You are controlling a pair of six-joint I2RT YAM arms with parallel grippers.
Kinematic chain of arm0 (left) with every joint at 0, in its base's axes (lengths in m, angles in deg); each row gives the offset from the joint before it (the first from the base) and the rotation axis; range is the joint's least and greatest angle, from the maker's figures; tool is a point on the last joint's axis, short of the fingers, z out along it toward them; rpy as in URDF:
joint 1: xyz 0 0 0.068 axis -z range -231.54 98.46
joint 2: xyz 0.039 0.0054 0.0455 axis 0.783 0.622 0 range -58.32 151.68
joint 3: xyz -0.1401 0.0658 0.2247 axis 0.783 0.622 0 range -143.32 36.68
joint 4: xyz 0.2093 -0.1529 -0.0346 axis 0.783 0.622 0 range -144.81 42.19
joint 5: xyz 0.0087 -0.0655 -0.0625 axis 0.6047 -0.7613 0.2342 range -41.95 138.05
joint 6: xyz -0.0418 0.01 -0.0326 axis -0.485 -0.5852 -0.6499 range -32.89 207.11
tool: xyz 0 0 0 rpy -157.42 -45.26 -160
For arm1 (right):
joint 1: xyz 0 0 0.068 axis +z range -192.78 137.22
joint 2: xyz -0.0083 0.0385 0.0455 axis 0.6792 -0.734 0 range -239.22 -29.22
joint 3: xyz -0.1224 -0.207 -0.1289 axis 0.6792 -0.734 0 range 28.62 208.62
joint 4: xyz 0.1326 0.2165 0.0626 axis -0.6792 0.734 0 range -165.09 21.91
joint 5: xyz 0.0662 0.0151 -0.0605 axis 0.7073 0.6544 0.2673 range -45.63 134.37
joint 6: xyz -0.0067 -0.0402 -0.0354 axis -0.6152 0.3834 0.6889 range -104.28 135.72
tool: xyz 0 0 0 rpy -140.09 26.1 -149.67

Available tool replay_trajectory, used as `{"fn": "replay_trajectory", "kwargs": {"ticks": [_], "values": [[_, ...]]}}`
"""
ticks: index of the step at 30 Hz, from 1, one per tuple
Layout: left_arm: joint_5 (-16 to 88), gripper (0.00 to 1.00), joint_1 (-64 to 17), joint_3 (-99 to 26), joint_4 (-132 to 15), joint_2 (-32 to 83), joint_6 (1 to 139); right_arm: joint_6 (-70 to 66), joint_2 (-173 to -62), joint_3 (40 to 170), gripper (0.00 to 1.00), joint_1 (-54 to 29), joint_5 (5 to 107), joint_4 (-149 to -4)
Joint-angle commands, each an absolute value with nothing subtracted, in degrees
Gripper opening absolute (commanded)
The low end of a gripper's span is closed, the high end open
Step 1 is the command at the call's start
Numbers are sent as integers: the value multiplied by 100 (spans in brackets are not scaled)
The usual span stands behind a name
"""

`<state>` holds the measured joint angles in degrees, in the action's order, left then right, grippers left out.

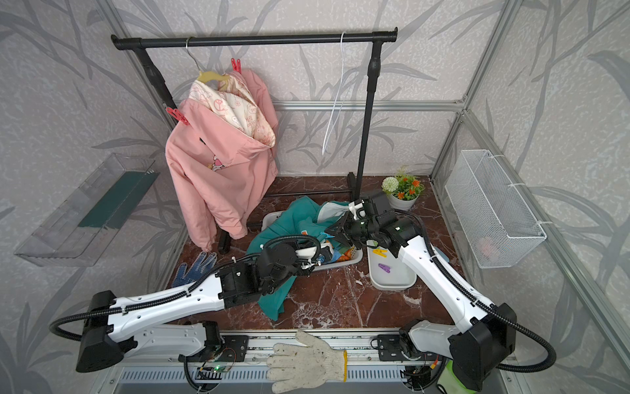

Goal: Remove the clothespins securing jackets to the hanger
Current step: Remove the clothespin from the hanger.

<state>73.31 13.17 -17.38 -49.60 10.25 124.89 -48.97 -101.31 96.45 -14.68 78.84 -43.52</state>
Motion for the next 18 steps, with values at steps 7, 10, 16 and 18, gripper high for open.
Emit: {"fn": "replay_trajectory", "kwargs": {"ticks": [7, 10, 16, 18], "values": [[7530, 0, 1280, -1837, -5086, 1058, 12619, -4888, -9900, 9771, 0, -1688, 7620, -4247], [7567, 0, 1278, -1817, -5081, 1085, 12622, -4851, -9760, 9794, 0, -1805, 7609, -4232], [7643, 0, 1271, -1835, -5068, 1137, 12623, -4589, -9461, 9815, 0, -2187, 7621, -3893], [7635, 0, 1271, -1828, -5054, 1123, 12599, -4412, -9323, 9753, 0, -2436, 7617, -3687]]}}
